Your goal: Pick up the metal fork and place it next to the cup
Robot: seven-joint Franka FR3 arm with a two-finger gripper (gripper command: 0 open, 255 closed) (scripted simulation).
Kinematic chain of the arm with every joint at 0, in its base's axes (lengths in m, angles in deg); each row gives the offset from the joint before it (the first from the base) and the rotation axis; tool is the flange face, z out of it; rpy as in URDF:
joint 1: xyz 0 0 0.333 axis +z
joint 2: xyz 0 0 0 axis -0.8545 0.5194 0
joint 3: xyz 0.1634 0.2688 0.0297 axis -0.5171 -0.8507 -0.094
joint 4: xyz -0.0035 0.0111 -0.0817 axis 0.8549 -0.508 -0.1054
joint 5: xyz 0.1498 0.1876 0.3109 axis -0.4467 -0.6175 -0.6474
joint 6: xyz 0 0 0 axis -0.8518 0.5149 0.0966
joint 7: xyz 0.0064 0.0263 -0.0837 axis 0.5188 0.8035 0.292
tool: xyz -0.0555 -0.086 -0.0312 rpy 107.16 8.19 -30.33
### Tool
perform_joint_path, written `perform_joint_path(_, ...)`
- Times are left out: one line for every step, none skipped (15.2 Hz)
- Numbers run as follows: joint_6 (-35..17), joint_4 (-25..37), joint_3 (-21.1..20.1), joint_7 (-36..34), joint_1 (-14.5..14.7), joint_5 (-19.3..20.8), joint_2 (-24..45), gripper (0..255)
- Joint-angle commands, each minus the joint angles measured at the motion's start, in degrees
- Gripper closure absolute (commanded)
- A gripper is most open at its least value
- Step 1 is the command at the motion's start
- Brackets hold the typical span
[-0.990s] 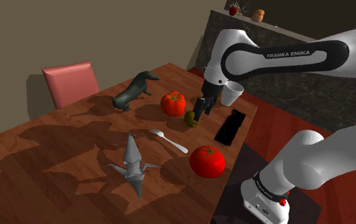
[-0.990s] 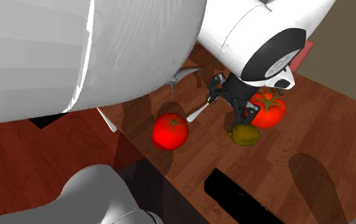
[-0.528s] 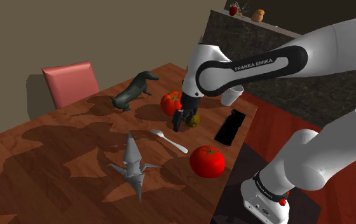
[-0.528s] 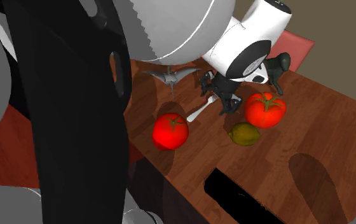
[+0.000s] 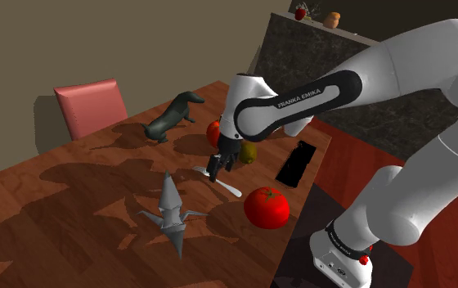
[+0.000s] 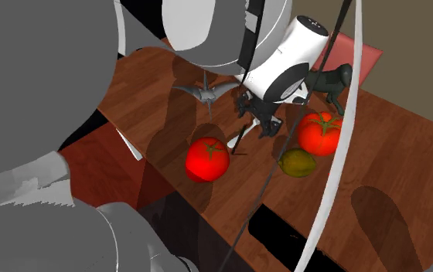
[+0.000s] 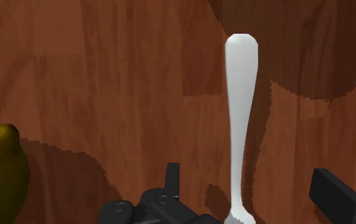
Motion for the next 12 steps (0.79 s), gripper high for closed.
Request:
perform_joint_path(-1.66,-0.60,-0.24,0.06,0.21,-0.22,0.99,0)
perform_joint_path(-2.50,-0.87,-0.35,0.09,0.31,-0.31,1.53,0)
perform_joint_path(-2.97,-1.02,-0.41,0.11,0.37,-0.37,1.85,0)
perform_joint_path(-2.97,-1.03,-0.41,0.11,0.37,-0.37,1.84,0)
perform_joint_path(-2.97,-1.02,-0.41,0.11,0.37,-0.37,1.85,0)
perform_joint_path(-2.97,-1.02,-0.41,0.11,0.37,-0.37,1.85,0)
perform_joint_path(-2.97,-1.02,-0.41,0.11,0.37,-0.37,1.85,0)
perform_joint_path(-2.97,-1.02,-0.41,0.11,0.37,-0.37,1.85,0)
perform_joint_path(-2.97,-1.02,-0.41,0.11,0.37,-0.37,1.85,0)
perform_joint_path(-2.97,-1.02,-0.41,0.11,0.37,-0.37,1.85,0)
perform_joint_path(-2.97,-1.02,-0.41,0.12,0.37,-0.37,1.85,255)
perform_joint_path(-2.97,-1.02,-0.41,0.12,0.37,-0.37,1.85,255)
